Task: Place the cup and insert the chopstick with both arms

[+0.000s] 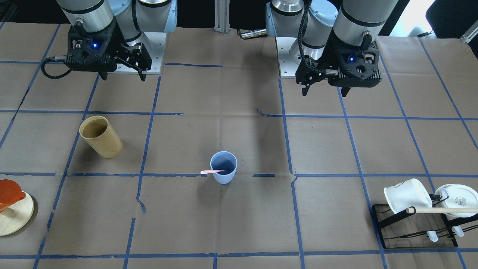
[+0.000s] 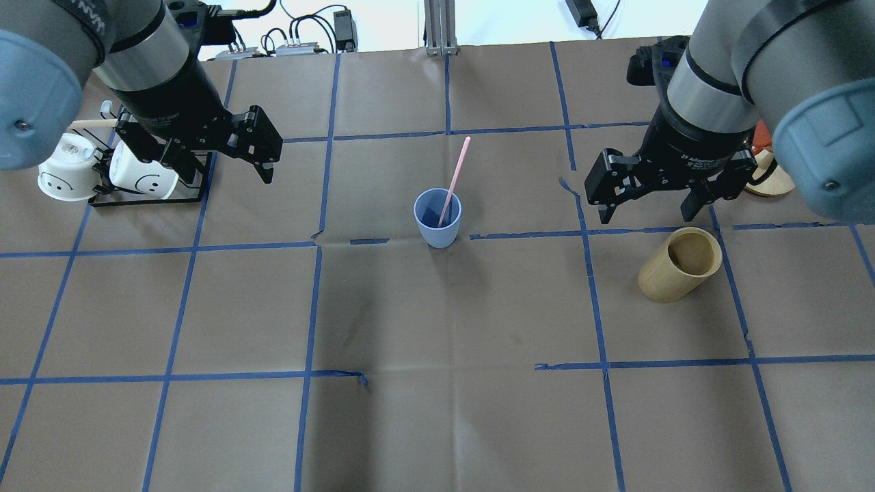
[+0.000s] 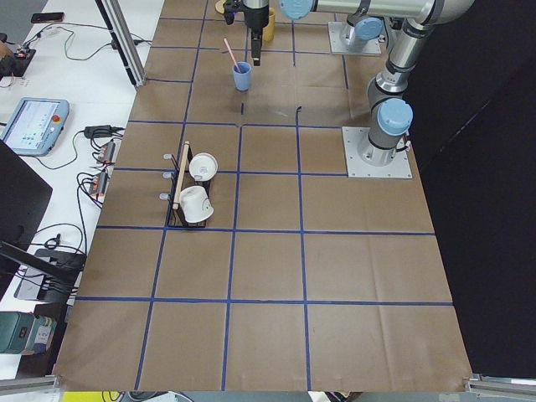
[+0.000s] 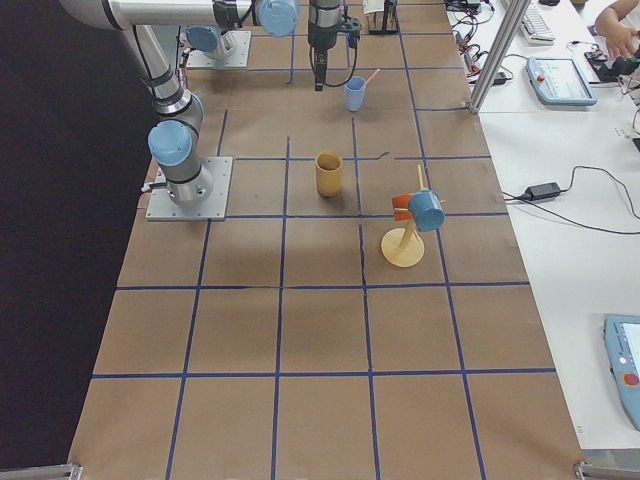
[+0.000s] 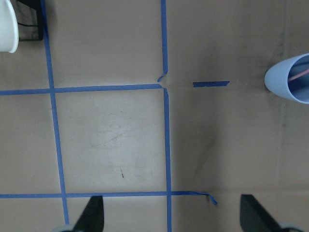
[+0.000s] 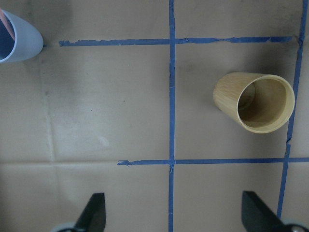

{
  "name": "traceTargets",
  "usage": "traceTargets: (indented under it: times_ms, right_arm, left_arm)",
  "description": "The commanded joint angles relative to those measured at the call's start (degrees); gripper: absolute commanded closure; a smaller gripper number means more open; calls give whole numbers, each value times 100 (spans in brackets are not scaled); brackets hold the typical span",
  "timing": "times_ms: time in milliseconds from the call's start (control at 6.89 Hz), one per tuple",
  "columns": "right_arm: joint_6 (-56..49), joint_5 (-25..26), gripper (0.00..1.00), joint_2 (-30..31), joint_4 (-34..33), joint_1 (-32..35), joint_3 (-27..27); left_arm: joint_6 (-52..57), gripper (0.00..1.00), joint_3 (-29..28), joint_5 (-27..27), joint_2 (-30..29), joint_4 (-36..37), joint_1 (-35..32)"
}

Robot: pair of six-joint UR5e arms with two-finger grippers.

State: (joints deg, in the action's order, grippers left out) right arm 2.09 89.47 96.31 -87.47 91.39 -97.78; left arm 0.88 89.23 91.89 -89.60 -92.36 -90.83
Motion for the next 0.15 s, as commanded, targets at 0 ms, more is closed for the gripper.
traceTargets:
  times_ms: [0]
  right_arm:
    - [2, -8, 0, 2, 29, 1, 5]
  left_arm:
    - [0, 0, -3, -13, -5, -1, 4]
